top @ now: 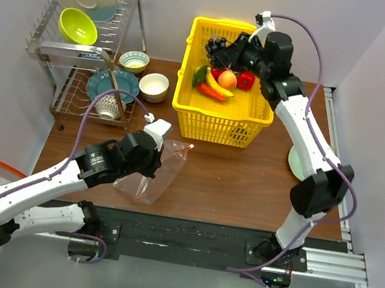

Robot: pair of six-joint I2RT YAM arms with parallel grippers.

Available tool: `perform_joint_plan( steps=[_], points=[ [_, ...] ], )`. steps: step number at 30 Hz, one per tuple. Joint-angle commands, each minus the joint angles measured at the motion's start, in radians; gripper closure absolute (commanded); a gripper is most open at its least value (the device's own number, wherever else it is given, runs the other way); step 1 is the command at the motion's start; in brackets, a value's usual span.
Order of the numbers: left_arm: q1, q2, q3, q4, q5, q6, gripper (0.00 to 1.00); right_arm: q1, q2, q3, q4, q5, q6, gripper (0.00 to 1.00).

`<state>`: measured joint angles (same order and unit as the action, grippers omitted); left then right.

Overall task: Place the food in the zip-top bag and seal the zipper
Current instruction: Place the fake fruit in the zipper food storage bag.

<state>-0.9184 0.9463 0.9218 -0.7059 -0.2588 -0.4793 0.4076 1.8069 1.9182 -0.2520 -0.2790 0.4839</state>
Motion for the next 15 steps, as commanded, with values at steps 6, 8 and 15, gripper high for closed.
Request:
perform_joint_plan(
  steps=[6, 8, 15],
  points=[
    [0.004, 0.040, 0.120, -0.023, -0.010, -0.038, 1.00, 0.020, -0.389, -0.367, 0.063, -0.320, 0.036, 1.00],
    [0.004, 0.054, 0.132, -0.026, -0.014, -0.045, 1.00, 0.034, -0.492, -0.479, 0.083, -0.344, 0.073, 1.00],
    [0.004, 0.131, 0.215, -0.038, 0.001, -0.079, 1.00, 0.184, -0.705, -0.686, 0.132, -0.353, 0.136, 1.00]
  ],
)
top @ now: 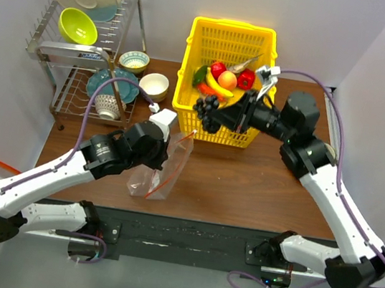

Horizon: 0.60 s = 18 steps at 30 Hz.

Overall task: Place the food in the zip-top bag and seal the zipper
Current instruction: Place the fake fruit in the zipper food storage bag.

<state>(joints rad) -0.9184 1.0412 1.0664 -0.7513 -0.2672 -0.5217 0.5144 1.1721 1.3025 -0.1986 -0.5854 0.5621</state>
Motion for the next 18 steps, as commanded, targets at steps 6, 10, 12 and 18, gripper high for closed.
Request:
perform_joint_plan(
  steps=[6, 10, 12, 18],
  points=[
    [0.004, 0.060, 0.079, 0.064, 0.078, -0.061, 1.00, 0.142, -0.143, -0.210, 0.221, -0.074, 0.147, 1.00],
    [0.004, 0.051, 0.076, 0.093, 0.114, -0.089, 1.00, 0.144, -0.167, -0.282, 0.300, -0.067, 0.186, 1.00],
    [0.006, 0.040, 0.069, 0.118, 0.129, -0.103, 1.00, 0.144, -0.180, -0.333, 0.361, -0.057, 0.205, 1.00],
    [0.006, 0.008, 0.041, 0.155, 0.158, -0.127, 1.00, 0.145, -0.192, -0.453, 0.502, -0.037, 0.272, 1.00]
  ],
)
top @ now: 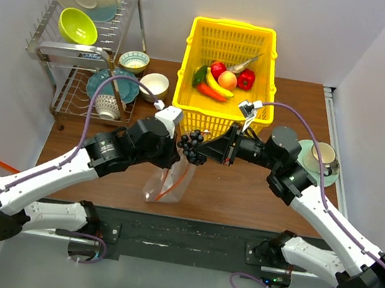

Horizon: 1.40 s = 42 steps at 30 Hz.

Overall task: Place the food in the zip-top bag and seal the zipper
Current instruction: Place the fake fruit in the zipper food storage bag.

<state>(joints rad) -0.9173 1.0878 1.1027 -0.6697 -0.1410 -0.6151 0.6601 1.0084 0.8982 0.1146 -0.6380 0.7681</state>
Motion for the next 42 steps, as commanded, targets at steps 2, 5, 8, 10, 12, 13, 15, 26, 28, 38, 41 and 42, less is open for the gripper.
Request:
perform_joint_plan(
  steps=[2, 5, 8, 10, 12, 13, 15, 26, 28, 38, 41, 42],
  points=[
    [0.003, -0.045, -0.001, 0.071, 0.037, -0.035, 1.00, -0.001, -0.025, -0.073, 0.220, 0.008, 0.085, 1.00],
    [0.003, -0.051, -0.012, 0.073, 0.041, -0.038, 1.00, -0.002, -0.037, -0.073, 0.211, 0.011, 0.088, 1.00],
    [0.003, -0.055, -0.035, 0.087, 0.044, -0.041, 1.00, -0.001, -0.059, -0.042, 0.197, 0.027, 0.079, 1.00],
    [0.005, -0.055, -0.058, 0.107, 0.050, -0.046, 1.00, -0.001, -0.062, -0.024, 0.180, 0.037, 0.071, 1.00],
    [0.005, -0.052, -0.070, 0.120, 0.061, -0.048, 1.00, 0.001, -0.053, 0.001, 0.178, 0.038, 0.074, 1.00],
    [0.003, -0.049, -0.081, 0.130, 0.063, -0.049, 1.00, 0.001, -0.050, 0.008, 0.181, 0.035, 0.082, 1.00],
    [0.003, -0.045, -0.089, 0.136, 0.061, -0.051, 1.00, 0.001, -0.044, 0.025, 0.184, 0.031, 0.088, 1.00],
    [0.005, -0.057, -0.093, 0.168, 0.081, -0.071, 1.00, 0.004, -0.011, -0.082, 0.270, 0.049, 0.105, 1.00],
    [0.005, -0.060, -0.075, 0.156, 0.078, -0.068, 1.00, 0.007, -0.004, -0.119, 0.284, 0.054, 0.102, 1.00],
    [0.005, -0.071, -0.035, 0.127, 0.063, -0.064, 1.00, 0.010, -0.025, -0.196, 0.211, 0.081, 0.017, 1.00],
    [0.012, -0.068, -0.020, 0.121, 0.060, -0.064, 1.00, 0.030, -0.040, -0.193, 0.127, 0.104, -0.058, 1.00],
    [0.017, -0.063, -0.009, 0.116, 0.058, -0.063, 1.00, 0.036, -0.045, -0.191, 0.106, 0.112, -0.088, 1.00]
  ],
)
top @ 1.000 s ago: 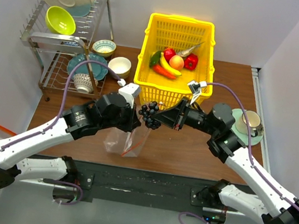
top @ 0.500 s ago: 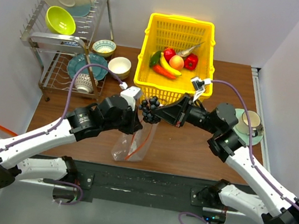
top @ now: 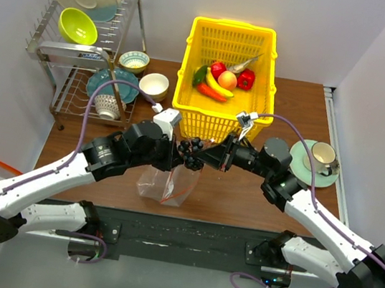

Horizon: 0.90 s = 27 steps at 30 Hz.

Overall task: Place the food in the zip-top bag and seal the zipper
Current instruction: Place the fake fruit in the zipper food storage bag.

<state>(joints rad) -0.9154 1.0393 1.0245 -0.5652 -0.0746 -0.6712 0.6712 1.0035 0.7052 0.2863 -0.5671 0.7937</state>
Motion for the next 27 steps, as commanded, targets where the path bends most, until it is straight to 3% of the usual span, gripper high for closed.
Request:
perform_joint_plan(
  steps=[1, 13, 14, 17, 27],
  points=[
    [0.018, -0.012, 0.075, 0.008, -0.010, -0.005, 1.00, 0.031, -0.046, -0.003, -0.081, 0.052, -0.123, 1.00],
    [0.096, 0.004, 0.129, -0.024, 0.035, 0.018, 1.00, 0.050, -0.051, -0.012, -0.194, 0.099, -0.194, 1.00],
    [0.098, 0.004, 0.129, -0.021, 0.039, 0.019, 1.00, 0.054, -0.042, -0.007, -0.203, 0.096, -0.197, 0.81],
    [0.099, 0.007, 0.120, -0.009, 0.059, 0.021, 1.00, 0.056, -0.029, 0.030, -0.245, 0.095, -0.205, 0.44],
    [0.099, 0.013, 0.074, 0.010, 0.055, 0.019, 1.00, 0.056, -0.014, 0.232, -0.654, 0.306, -0.298, 0.41]
  ],
)
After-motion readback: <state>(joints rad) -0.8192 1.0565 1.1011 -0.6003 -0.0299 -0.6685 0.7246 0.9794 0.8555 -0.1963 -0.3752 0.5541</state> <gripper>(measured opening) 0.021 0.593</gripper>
